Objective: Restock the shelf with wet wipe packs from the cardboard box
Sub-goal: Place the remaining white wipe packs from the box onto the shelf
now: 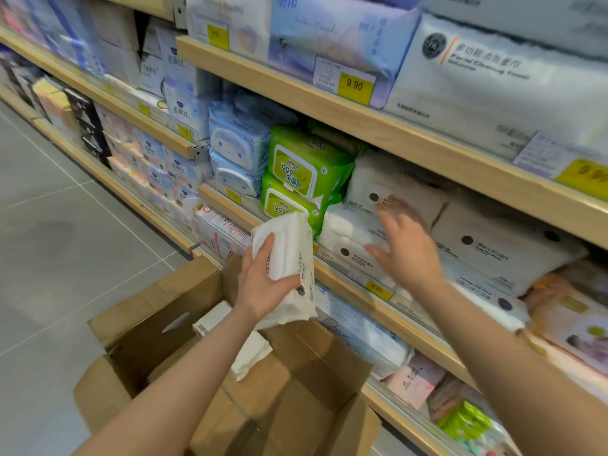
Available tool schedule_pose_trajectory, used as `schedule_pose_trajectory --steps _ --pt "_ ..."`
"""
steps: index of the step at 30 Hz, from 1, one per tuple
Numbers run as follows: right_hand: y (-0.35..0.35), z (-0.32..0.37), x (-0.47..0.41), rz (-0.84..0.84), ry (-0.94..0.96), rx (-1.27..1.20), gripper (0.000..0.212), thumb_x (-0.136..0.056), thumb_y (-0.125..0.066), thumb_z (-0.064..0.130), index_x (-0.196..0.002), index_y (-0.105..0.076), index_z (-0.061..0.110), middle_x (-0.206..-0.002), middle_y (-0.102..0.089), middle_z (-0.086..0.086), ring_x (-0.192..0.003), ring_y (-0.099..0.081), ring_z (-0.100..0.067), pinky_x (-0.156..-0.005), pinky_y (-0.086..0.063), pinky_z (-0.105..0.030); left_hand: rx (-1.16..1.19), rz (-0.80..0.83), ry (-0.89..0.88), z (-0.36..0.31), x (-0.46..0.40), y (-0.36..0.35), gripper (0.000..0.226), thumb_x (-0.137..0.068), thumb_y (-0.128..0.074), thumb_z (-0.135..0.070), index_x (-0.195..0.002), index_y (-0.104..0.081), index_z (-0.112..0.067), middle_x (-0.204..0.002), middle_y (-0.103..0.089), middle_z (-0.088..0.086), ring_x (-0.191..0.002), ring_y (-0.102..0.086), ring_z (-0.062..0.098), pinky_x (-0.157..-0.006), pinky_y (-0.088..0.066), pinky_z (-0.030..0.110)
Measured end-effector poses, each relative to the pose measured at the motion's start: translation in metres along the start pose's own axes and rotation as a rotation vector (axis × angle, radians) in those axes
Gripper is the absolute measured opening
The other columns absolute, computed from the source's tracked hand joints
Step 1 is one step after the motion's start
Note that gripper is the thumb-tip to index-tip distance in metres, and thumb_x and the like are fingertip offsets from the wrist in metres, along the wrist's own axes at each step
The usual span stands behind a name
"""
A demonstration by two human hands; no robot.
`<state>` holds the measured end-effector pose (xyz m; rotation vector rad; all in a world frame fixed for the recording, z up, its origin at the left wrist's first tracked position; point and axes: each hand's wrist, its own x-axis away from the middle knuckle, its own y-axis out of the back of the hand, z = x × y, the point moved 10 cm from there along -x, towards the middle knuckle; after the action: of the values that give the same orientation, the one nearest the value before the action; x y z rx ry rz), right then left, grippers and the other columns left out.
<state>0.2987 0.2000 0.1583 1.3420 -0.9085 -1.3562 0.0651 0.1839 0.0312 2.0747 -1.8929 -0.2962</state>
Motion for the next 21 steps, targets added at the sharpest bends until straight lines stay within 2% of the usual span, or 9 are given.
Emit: schedule_pose_trajectory --steps 2,4,6,7,11,13,15,18,21 --pt "-0.021 0.024 0.035 0.086 -0.042 -0.348 0.069 -0.088 -0.058 0.047 -0.144 -0.033 0.017 -0.144 -0.040 -0.006 -0.130 -0.039 -0.022 -0.105 -0.033 -0.035 0.004 0.040 -0.018 -0.005 0.021 -0.011 0.106 -0.054 -0.070 -0.048 -0.146 -0.018 -0.041 -0.153 -0.015 -0.009 -0.139 -0.021 0.019 -0.113 -0.026 0.045" --pt "-0.052 0.039 0.063 0.312 -0.231 -0.716 0.075 -0.084 -0.060 0.053 -0.145 -0.030 0.022 -0.144 -0.040 0.002 -0.129 -0.042 -0.020 -0.103 -0.038 -0.038 0.016 0.081 -0.053 -0.012 0.044 -0.023 0.109 -0.055 -0.072 -0.044 -0.148 -0.015 -0.039 -0.154 -0.014 -0.012 -0.140 -0.018 0.015 -0.114 -0.023 0.040" --pt "-0.067 0.049 0.087 0.493 -0.387 -0.976 0.076 -0.080 -0.067 0.050 -0.141 -0.027 0.031 -0.134 -0.047 0.009 -0.118 -0.050 -0.018 -0.089 -0.048 -0.039 0.018 0.131 -0.114 -0.024 0.066 -0.038 0.109 -0.062 -0.077 -0.033 -0.149 -0.012 -0.035 -0.154 -0.013 -0.013 -0.140 -0.017 0.012 -0.108 -0.022 0.029" --pt "-0.068 0.048 0.095 0.497 -0.409 -1.022 0.078 -0.076 -0.072 0.045 -0.138 -0.027 0.032 -0.130 -0.049 0.009 -0.114 -0.053 -0.017 -0.086 -0.051 -0.039 0.027 0.153 -0.141 -0.031 0.075 -0.045 0.110 -0.063 -0.079 -0.029 -0.150 -0.010 -0.034 -0.153 -0.015 -0.013 -0.139 -0.019 0.011 -0.105 -0.024 0.027" --pt "-0.045 0.006 0.111 0.326 -0.483 -1.049 0.094 -0.066 -0.082 0.024 -0.141 -0.026 0.029 -0.126 -0.053 0.003 -0.109 -0.058 -0.020 -0.088 -0.053 -0.040 0.108 0.262 -0.178 -0.059 0.096 -0.064 0.113 -0.061 -0.086 -0.031 -0.146 -0.010 -0.039 -0.137 -0.030 -0.011 -0.122 -0.034 0.005 -0.094 -0.035 0.023" --pt "-0.027 -0.015 0.117 0.316 -0.462 -1.099 0.098 -0.063 -0.084 0.018 -0.143 -0.029 0.033 -0.128 -0.056 -0.002 -0.104 -0.063 -0.022 -0.080 -0.056 -0.040 0.195 0.368 -0.146 -0.069 0.094 -0.069 0.119 -0.059 -0.087 -0.034 -0.144 -0.004 -0.044 -0.142 -0.033 -0.010 -0.121 -0.045 0.010 -0.094 -0.043 0.027" --pt "-0.003 -0.028 0.120 0.360 -0.373 -1.022 0.094 -0.065 -0.082 0.014 -0.141 -0.031 0.039 -0.121 -0.056 0.000 -0.098 -0.064 -0.019 -0.072 -0.058 -0.035 0.188 0.343 -0.137 -0.082 0.083 -0.059 0.125 -0.056 -0.088 -0.040 -0.149 -0.004 -0.034 -0.153 -0.024 -0.005 -0.128 -0.043 0.016 -0.099 -0.044 0.033" --pt "0.029 -0.035 0.120 0.477 -0.161 -0.784 0.090 -0.059 -0.084 0.027 -0.133 -0.038 0.051 -0.128 -0.052 0.009 -0.107 -0.061 -0.015 -0.089 -0.054 -0.042 0.010 0.373 -0.250 -0.116 0.066 -0.058 0.124 -0.055 -0.088 -0.041 -0.150 -0.009 -0.034 -0.156 -0.016 -0.007 -0.141 -0.022 0.014 -0.113 -0.028 0.041" --pt "0.046 -0.028 0.123 0.579 0.025 -0.574 0.081 -0.061 -0.083 0.031 -0.130 -0.044 0.045 -0.133 -0.045 0.022 -0.117 -0.050 -0.006 -0.102 -0.043 -0.034 -0.087 0.715 -0.290 -0.140 0.077 -0.097 0.113 -0.047 -0.090 -0.038 -0.143 -0.030 -0.035 -0.141 -0.045 -0.009 -0.129 -0.043 0.011 -0.105 -0.040 0.033"
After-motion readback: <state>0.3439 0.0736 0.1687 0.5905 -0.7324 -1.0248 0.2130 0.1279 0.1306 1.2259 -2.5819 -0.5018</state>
